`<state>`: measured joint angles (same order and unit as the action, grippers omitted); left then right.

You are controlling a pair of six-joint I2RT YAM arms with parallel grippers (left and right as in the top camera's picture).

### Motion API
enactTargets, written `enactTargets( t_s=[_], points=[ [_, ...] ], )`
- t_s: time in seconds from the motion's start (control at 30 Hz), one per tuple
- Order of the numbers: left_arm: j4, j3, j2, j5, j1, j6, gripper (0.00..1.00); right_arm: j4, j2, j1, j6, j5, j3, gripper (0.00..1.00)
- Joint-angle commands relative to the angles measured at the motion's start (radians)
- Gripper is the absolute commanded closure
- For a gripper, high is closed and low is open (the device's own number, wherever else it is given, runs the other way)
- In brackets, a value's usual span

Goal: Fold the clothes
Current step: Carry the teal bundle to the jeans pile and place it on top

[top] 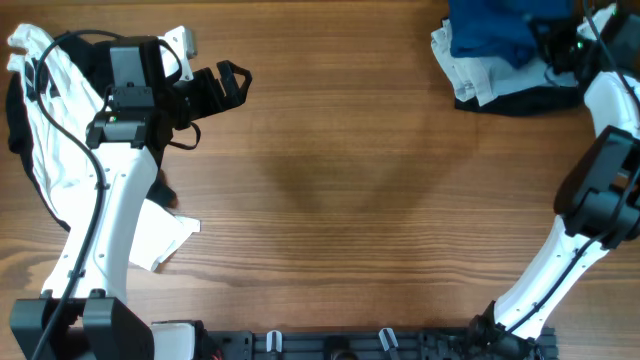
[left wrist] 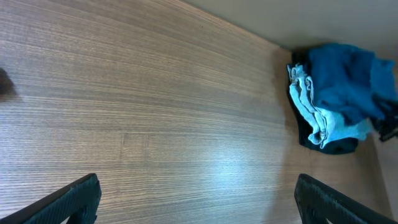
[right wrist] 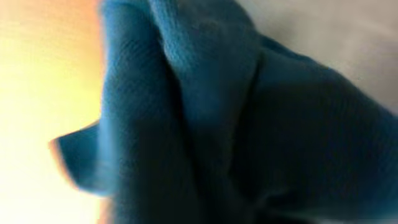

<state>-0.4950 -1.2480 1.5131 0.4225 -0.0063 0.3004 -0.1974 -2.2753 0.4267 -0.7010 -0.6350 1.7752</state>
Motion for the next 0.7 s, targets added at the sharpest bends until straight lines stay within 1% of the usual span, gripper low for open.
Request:
enactTargets(
  t_s=[0.0,0.03,0.1,0.17,0.2,0.23,0.37,0.4,0.53,0.57,0.67],
  points=[
    [0.001,0.004,0.008,-0.013,0.004,-0.005,0.0,-0.089,0.025,0.048,0.17,-0.049,0.01,0.36],
    [0.001,0.004,0.008,-0.013,0.004,-0.005,0.0,-0.131,0.033,0.061,0.204,-0.083,0.01,0.31],
    [0.001,0.004,0.008,-0.013,0.004,-0.005,0.0,-0.211,0.067,0.08,0.243,-0.084,0.01,0.29],
    [0.0,0.004,0.008,-0.013,0.004,-0.005,0.0,-0.259,0.119,0.087,0.309,-0.084,0.01,0.25],
    [0.0,0.004,0.008,-0.013,0.004,-0.005,0.0,-0.276,0.148,0.086,0.34,-0.084,0.011,0.21],
    [0.0,0.004,0.008,-0.013,0.004,-0.005,0.0,-0.298,0.189,0.083,0.387,-0.084,0.011,0.15],
    [0.0,0.004,0.008,-0.013,0.004,-0.005,0.0,-0.317,0.328,0.051,0.556,-0.056,0.011,0.03],
    [0.0,0.004,0.008,-0.013,0.004,-0.005,0.0,-0.298,0.357,0.03,0.59,0.007,0.011,0.01],
    [0.0,0.004,0.008,-0.03,0.004,-0.006,0.0,-0.174,0.348,-0.047,0.659,0.212,0.01,0.0],
    [0.0,0.004,0.008,-0.04,0.004,-0.006,0.0,-0.11,0.323,-0.077,0.688,0.295,0.01,0.01],
    [0.0,0.004,0.008,-0.065,0.004,-0.005,0.0,0.07,0.239,-0.136,0.768,0.459,0.01,0.01]
  ],
)
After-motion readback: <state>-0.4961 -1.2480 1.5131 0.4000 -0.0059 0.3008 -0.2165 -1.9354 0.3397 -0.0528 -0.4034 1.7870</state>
